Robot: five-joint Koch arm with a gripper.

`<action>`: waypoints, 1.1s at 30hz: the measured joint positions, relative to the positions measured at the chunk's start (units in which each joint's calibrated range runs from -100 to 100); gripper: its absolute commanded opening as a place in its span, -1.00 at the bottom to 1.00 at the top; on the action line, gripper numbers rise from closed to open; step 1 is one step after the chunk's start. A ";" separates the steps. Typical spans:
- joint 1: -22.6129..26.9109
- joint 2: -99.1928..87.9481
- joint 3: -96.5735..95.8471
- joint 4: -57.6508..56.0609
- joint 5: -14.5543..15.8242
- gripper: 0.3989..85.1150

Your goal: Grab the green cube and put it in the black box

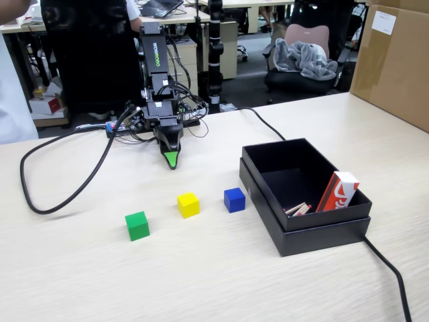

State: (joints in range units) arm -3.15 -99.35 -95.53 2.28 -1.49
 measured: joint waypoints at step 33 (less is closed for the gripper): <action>-3.81 38.58 63.90 -49.25 -2.25 0.10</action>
State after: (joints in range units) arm -6.96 -60.78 -31.63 -46.96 -3.74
